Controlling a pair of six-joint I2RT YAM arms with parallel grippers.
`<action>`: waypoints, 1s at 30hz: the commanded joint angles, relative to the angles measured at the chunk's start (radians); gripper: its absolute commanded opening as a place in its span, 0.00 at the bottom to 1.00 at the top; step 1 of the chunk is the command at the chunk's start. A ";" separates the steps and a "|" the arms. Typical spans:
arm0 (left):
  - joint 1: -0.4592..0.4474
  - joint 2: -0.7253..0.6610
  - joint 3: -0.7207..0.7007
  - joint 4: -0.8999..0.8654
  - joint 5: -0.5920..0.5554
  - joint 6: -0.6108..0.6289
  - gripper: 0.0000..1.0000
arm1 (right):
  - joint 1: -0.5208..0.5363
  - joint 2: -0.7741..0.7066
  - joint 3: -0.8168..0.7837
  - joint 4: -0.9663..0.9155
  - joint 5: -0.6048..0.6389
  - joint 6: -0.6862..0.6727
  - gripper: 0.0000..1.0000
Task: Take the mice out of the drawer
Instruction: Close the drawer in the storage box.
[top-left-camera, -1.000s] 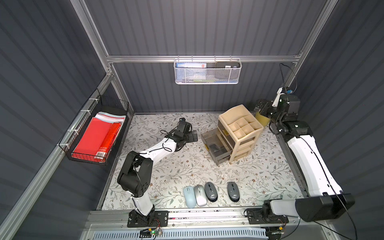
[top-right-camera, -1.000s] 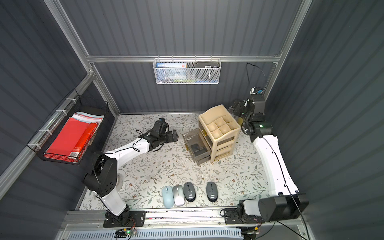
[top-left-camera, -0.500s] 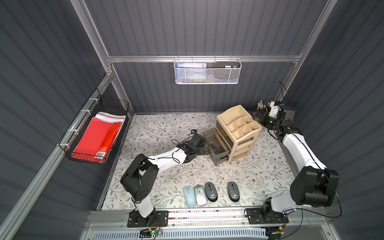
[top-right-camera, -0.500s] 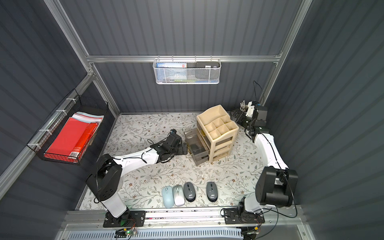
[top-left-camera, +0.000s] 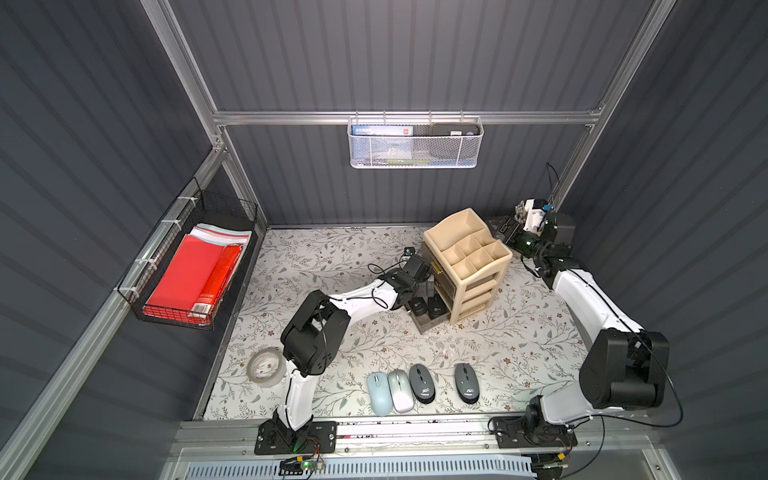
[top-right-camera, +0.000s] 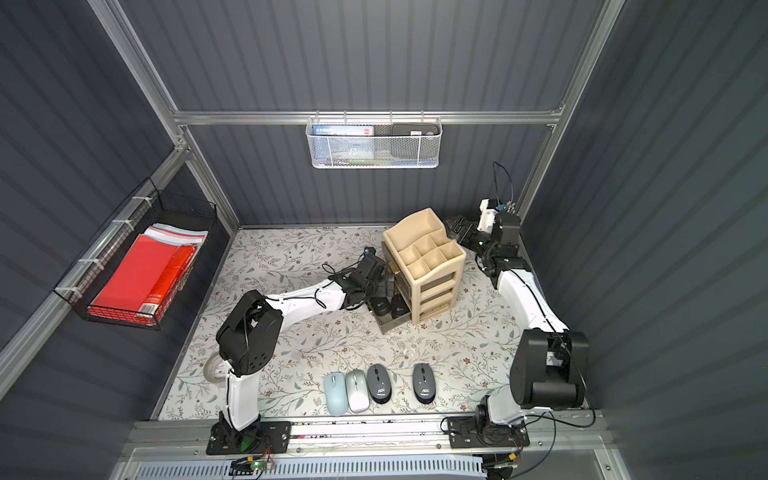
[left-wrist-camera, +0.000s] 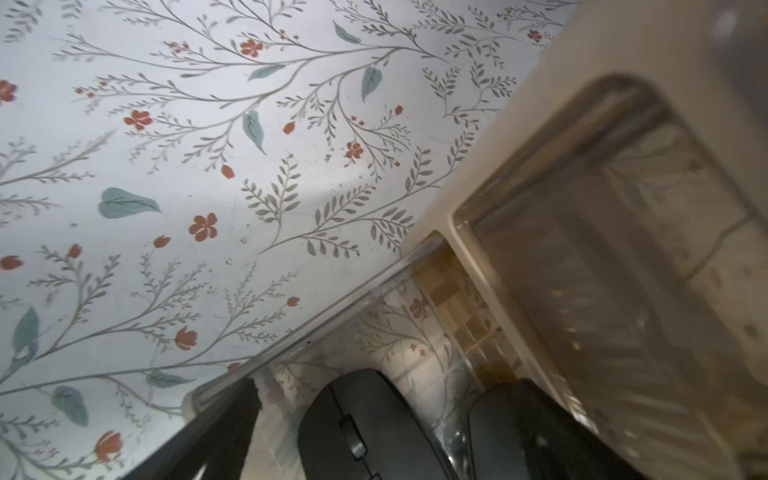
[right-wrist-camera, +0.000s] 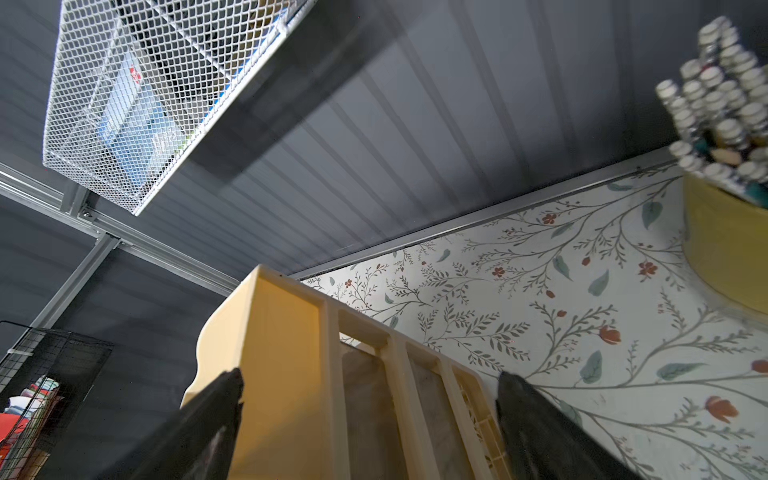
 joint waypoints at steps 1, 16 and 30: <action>-0.019 -0.073 0.049 0.010 -0.053 0.034 0.99 | 0.059 0.048 -0.026 -0.235 -0.068 -0.093 0.99; 0.108 -0.074 0.082 -0.281 0.043 -0.001 0.99 | 0.114 0.039 -0.091 -0.237 0.030 -0.099 0.99; 0.219 -0.367 -0.131 -0.183 0.037 -0.136 0.99 | 0.110 0.034 -0.154 -0.163 0.143 -0.003 0.99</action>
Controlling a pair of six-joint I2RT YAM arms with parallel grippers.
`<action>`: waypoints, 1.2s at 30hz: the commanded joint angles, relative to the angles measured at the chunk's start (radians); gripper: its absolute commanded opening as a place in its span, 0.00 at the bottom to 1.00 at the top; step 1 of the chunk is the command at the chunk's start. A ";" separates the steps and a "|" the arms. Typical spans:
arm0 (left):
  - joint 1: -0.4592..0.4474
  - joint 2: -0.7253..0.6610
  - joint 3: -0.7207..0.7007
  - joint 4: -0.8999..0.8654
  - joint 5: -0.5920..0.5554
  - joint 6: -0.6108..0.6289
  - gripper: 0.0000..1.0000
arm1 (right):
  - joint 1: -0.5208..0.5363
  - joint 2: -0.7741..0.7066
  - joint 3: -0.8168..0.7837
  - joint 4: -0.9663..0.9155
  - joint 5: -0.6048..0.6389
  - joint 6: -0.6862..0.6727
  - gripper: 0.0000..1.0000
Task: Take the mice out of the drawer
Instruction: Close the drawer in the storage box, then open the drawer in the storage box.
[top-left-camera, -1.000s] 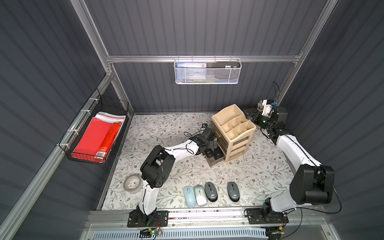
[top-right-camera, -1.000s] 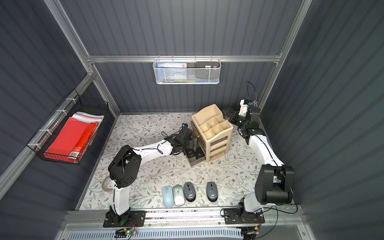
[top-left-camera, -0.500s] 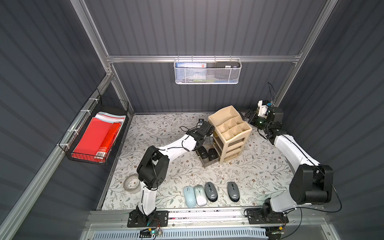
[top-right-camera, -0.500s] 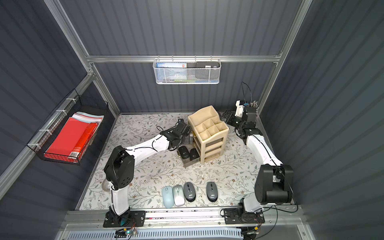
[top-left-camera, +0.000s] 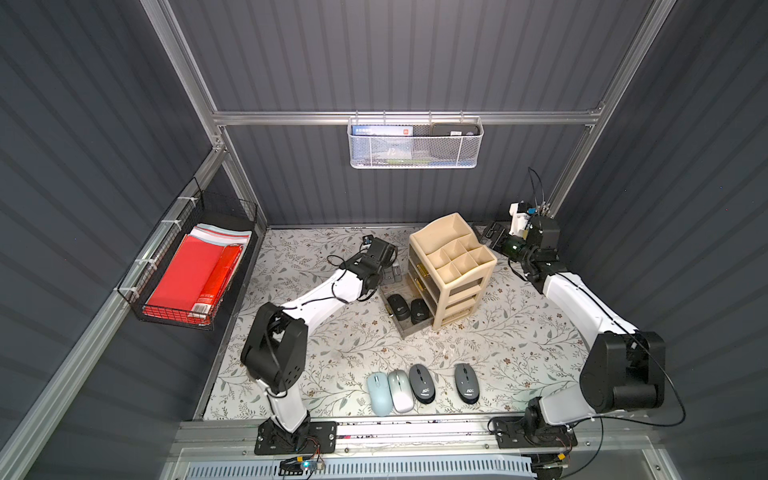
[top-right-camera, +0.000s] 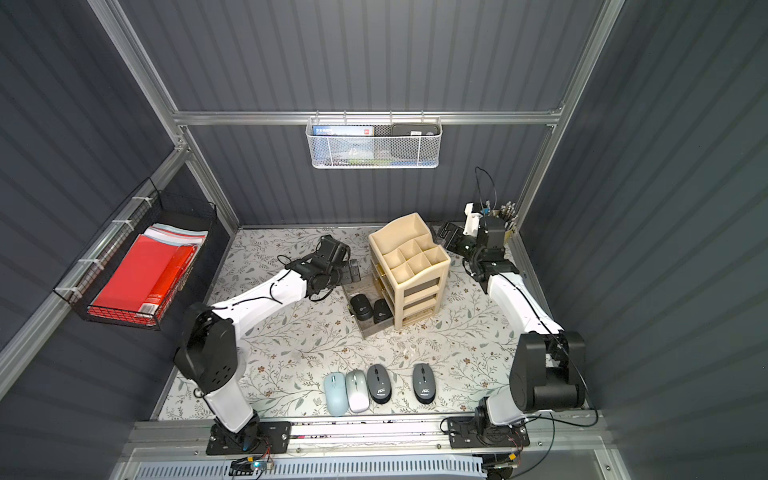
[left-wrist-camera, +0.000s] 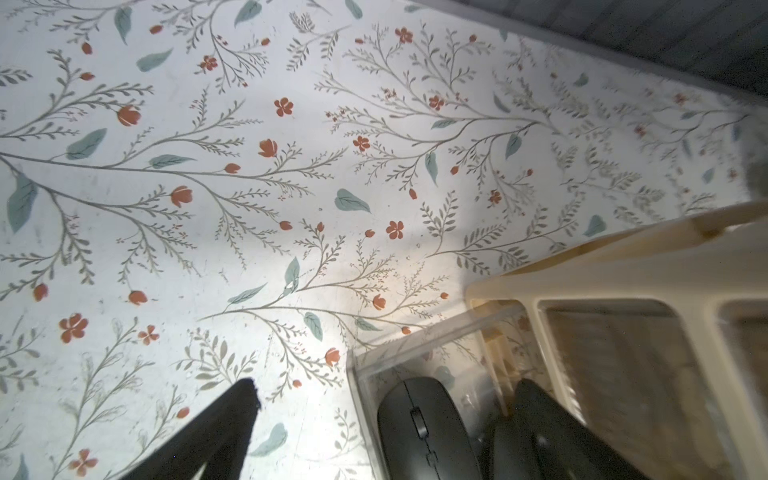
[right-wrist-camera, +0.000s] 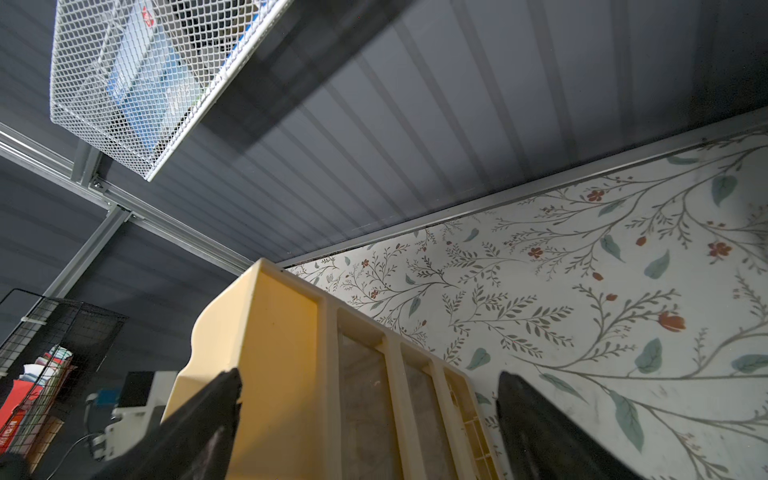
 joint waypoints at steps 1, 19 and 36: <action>0.032 -0.065 -0.038 0.027 0.046 -0.049 0.99 | 0.011 0.047 -0.093 -0.202 0.076 -0.034 0.99; 0.051 0.062 -0.129 0.079 0.365 -0.001 0.91 | 0.048 0.032 -0.080 -0.230 0.050 -0.094 0.99; 0.056 0.270 0.111 -0.125 0.074 0.058 0.47 | 0.062 0.035 -0.076 -0.237 0.055 -0.101 0.99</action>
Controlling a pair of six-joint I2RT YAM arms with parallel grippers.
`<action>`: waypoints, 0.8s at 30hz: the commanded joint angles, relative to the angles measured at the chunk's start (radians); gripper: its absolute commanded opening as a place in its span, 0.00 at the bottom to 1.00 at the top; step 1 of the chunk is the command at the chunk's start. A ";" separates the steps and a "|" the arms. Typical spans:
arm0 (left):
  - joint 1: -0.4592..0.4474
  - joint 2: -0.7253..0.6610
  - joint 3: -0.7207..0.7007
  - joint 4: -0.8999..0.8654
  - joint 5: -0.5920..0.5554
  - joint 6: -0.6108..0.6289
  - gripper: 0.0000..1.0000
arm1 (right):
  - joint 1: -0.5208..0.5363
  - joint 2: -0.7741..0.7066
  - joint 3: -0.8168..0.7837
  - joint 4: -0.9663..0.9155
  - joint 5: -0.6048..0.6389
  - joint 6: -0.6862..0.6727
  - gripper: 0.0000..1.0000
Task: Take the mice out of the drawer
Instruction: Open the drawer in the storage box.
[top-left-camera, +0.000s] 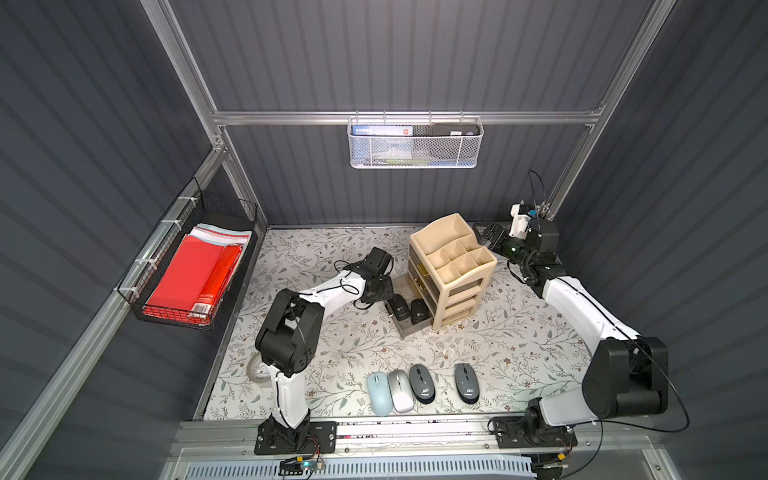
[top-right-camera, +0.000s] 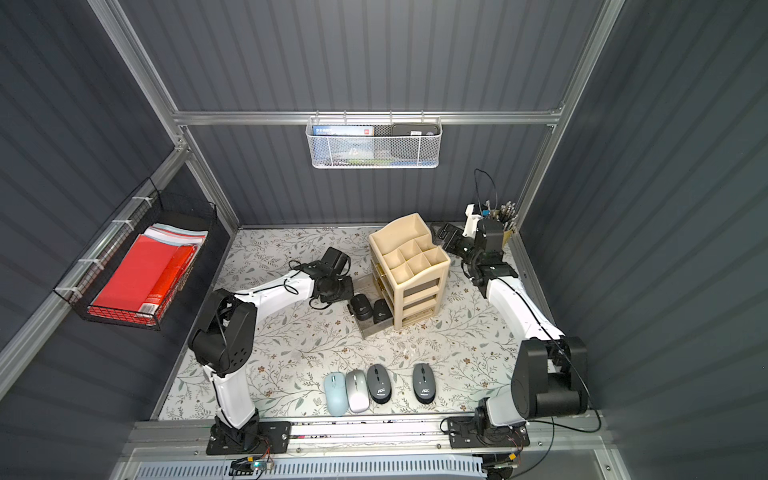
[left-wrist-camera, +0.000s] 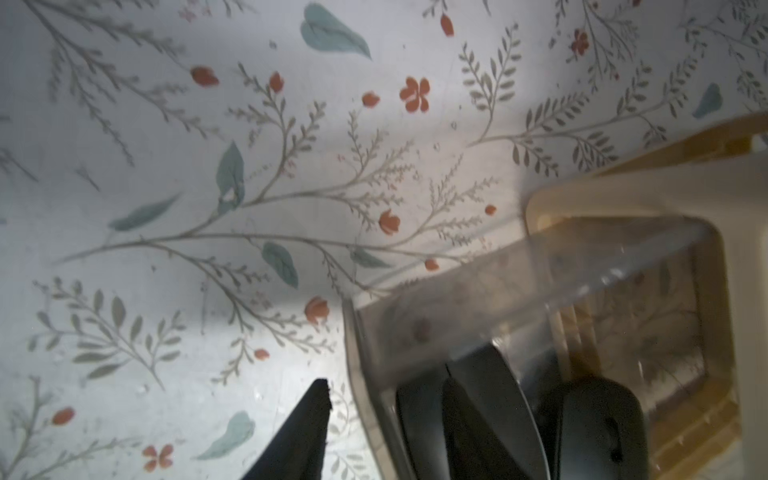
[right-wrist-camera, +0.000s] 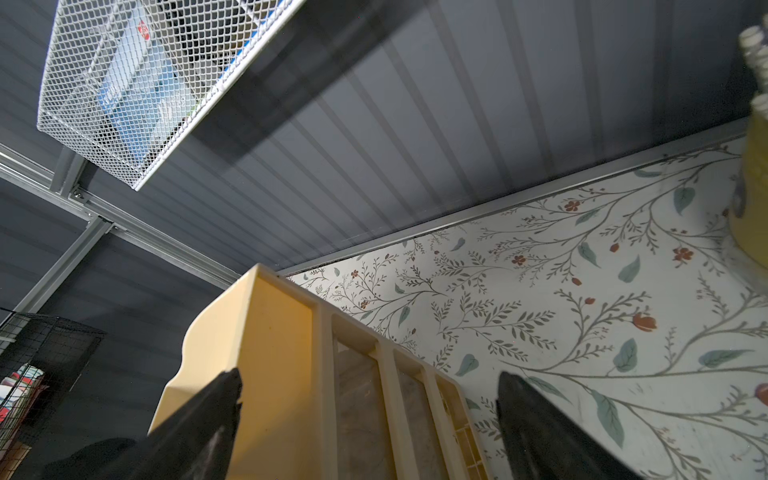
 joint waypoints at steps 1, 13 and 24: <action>0.009 0.060 0.098 -0.078 -0.142 0.038 0.47 | 0.038 0.064 -0.054 -0.245 -0.011 -0.085 0.99; 0.040 0.220 0.335 -0.185 -0.350 0.095 0.12 | 0.038 0.104 -0.025 -0.265 -0.020 -0.097 0.99; 0.041 0.161 0.288 -0.140 -0.305 0.073 0.08 | 0.038 -0.074 0.038 -0.286 0.209 -0.169 0.99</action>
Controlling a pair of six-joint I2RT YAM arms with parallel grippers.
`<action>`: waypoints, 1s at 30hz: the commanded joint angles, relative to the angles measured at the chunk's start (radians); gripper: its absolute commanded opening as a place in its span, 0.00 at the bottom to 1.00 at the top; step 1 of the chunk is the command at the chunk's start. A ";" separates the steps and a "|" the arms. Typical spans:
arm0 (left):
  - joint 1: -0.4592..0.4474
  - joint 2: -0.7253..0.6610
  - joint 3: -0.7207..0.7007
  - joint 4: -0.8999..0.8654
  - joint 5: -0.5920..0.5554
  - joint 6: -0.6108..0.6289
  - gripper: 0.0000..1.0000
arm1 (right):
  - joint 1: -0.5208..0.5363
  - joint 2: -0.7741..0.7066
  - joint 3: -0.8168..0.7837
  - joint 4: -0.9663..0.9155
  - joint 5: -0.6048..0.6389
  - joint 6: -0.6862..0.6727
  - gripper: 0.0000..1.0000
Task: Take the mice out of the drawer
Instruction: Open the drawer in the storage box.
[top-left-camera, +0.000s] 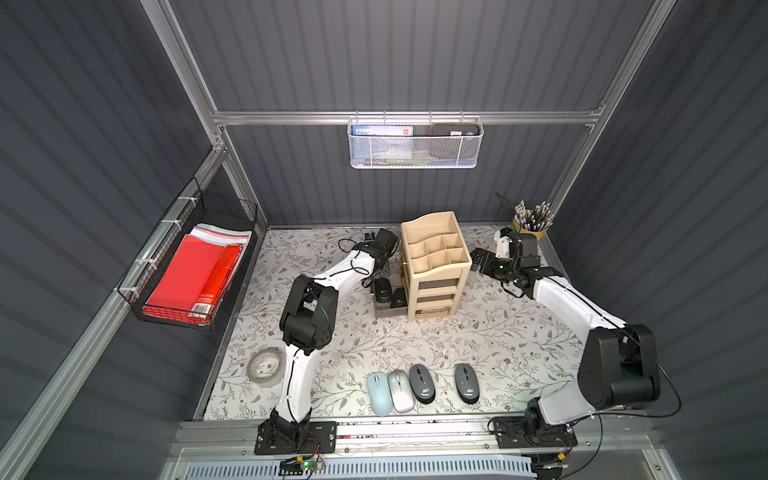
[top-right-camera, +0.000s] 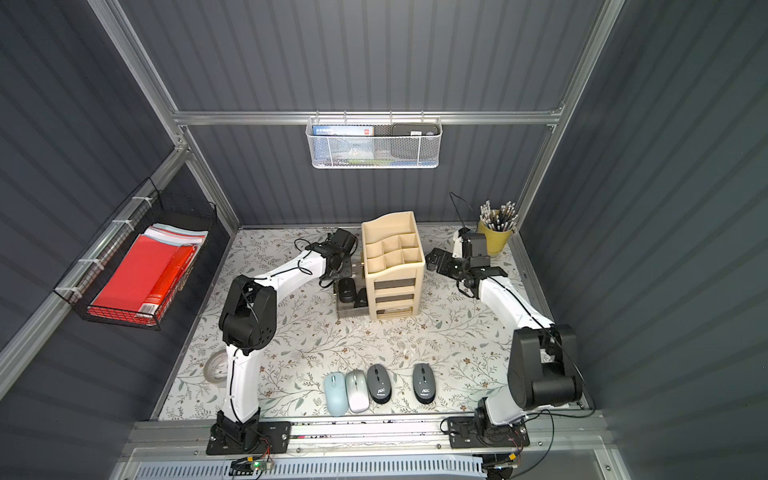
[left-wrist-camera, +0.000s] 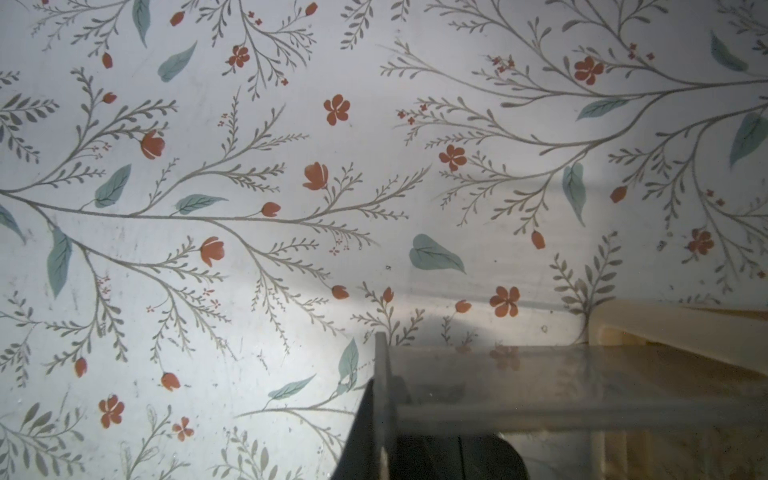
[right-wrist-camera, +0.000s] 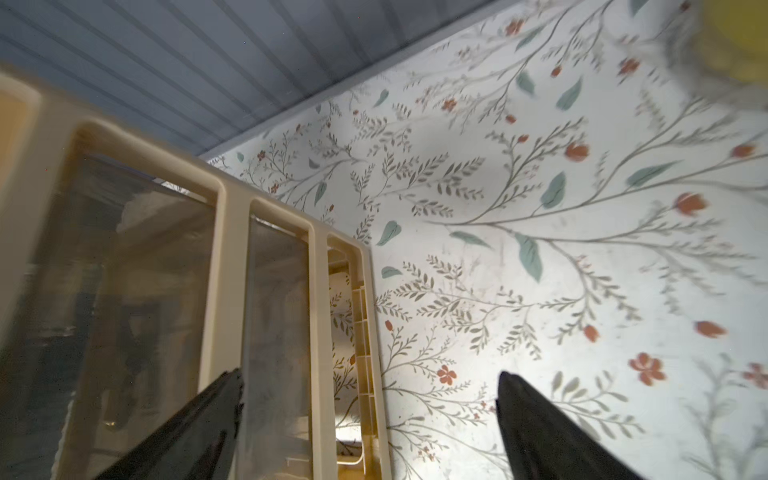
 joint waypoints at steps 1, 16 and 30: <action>0.008 -0.049 -0.056 0.031 0.013 -0.015 0.08 | 0.010 -0.107 0.080 0.006 0.090 -0.045 0.99; 0.008 -0.202 -0.335 0.330 0.174 -0.171 0.10 | 0.690 -0.023 0.310 -0.055 0.120 -0.070 0.99; 0.040 -0.215 -0.340 0.303 0.123 -0.122 0.17 | 0.780 0.245 0.368 -0.199 0.489 0.000 0.99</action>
